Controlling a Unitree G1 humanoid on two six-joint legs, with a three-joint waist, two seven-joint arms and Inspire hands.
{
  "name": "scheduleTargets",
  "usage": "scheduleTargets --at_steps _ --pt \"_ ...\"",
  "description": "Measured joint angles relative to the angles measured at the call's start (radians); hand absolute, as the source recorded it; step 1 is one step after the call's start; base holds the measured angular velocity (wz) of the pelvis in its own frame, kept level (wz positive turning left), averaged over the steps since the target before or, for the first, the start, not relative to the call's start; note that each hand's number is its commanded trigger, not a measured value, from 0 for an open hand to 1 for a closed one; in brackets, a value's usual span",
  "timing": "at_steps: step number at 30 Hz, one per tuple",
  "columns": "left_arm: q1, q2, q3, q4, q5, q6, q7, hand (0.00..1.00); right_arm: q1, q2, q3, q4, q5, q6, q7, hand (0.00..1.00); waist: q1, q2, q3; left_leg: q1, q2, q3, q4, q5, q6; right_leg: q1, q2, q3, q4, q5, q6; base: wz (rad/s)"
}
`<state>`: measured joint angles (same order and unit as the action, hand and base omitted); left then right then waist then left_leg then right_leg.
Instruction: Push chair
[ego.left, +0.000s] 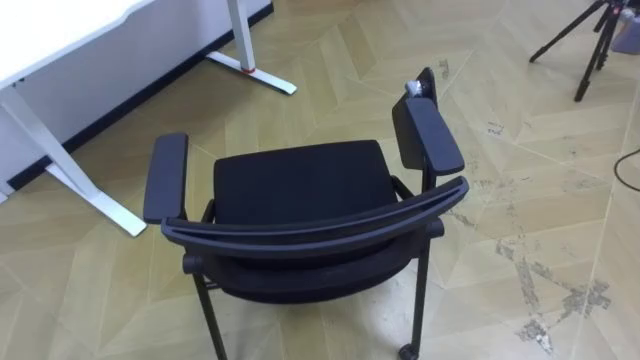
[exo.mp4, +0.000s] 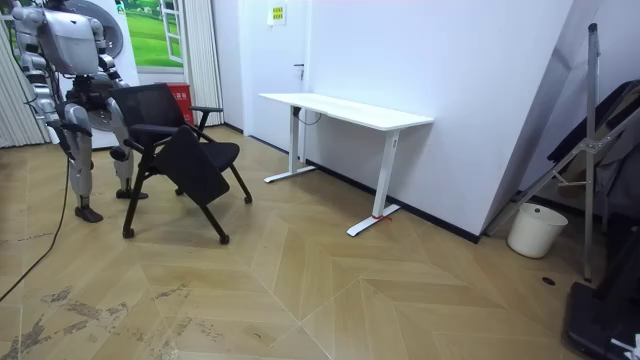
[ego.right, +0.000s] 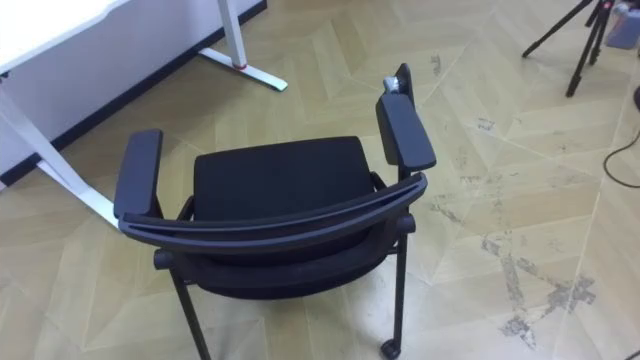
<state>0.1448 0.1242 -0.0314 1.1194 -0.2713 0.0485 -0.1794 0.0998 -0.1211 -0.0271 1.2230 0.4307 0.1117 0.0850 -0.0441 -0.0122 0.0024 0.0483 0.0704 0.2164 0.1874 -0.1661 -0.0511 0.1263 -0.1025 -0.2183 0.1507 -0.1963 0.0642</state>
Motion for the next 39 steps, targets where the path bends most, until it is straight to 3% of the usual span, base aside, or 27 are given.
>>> scheduleTargets --at_steps 5,11,16,27,33,34,36,39 --pt "-0.008 -0.001 0.010 0.000 -0.004 0.015 0.000 0.00 0.004 0.008 -0.047 0.008 0.000 -0.001 -0.037 0.00 -0.007 0.002 0.0027 -0.001 -0.001 -0.001 0.000 0.000 0.000 0.000 0.000 0.003 -0.001 -0.003 -0.001 0.00" --pt "0.001 -0.001 0.026 -0.001 -0.010 0.027 0.013 0.00 0.016 0.010 -0.157 0.017 0.036 0.000 -0.192 0.00 -0.035 0.005 -0.0008 -0.003 -0.007 -0.014 0.000 0.000 0.001 0.004 -0.002 0.003 0.000 -0.007 0.001 0.05" --pt "0.010 0.001 0.050 0.000 -0.014 0.037 0.041 0.00 0.018 0.011 -0.199 0.017 0.036 0.003 -0.265 0.00 -0.047 0.007 -0.0010 -0.002 -0.007 -0.012 0.000 0.000 0.001 0.004 -0.002 0.004 -0.001 -0.008 0.000 0.00" --pt "0.065 -0.001 0.170 -0.002 -0.087 0.037 0.156 0.00 0.019 0.009 -0.221 0.006 0.065 0.011 -0.362 0.00 -0.025 -0.002 -0.0046 0.005 -0.009 -0.005 0.000 0.000 0.001 0.003 -0.002 0.024 0.001 -0.013 -0.001 -0.01" --pt "0.065 0.006 0.255 -0.024 0.030 0.052 0.261 0.00 0.019 -0.006 -0.242 0.007 0.075 0.012 -0.357 0.00 -0.013 0.007 -0.0035 0.018 -0.009 -0.004 0.000 0.000 0.001 0.017 -0.003 0.025 0.002 -0.013 -0.001 -0.01" --pt "0.053 0.013 0.271 -0.031 0.056 0.066 0.269 0.00 0.017 -0.010 -0.245 0.004 0.072 0.013 -0.349 0.00 -0.009 0.017 -0.0068 0.018 -0.009 -0.007 0.001 0.000 0.001 0.017 -0.003 0.024 0.003 -0.012 -0.001 0.05" --pt "0.043 0.026 0.301 -0.070 0.110 0.076 0.293 0.00 0.009 -0.017 -0.268 0.003 0.049 0.012 -0.337 0.00 -0.008 0.023 -0.0047 0.018 -0.009 -0.011 0.001 0.000 0.001 0.018 -0.002 0.024 0.004 -0.012 -0.001 0.05" --pt "0.013 0.072 0.305 -0.148 0.208 0.076 0.341 0.00 0.000 -0.036 -0.274 -0.002 0.032 0.010 -0.326 0.00 -0.005 0.032 -0.0042 0.019 -0.009 -0.012 0.002 0.000 0.001 0.020 -0.001 0.026 0.005 -0.012 -0.002 0.00"
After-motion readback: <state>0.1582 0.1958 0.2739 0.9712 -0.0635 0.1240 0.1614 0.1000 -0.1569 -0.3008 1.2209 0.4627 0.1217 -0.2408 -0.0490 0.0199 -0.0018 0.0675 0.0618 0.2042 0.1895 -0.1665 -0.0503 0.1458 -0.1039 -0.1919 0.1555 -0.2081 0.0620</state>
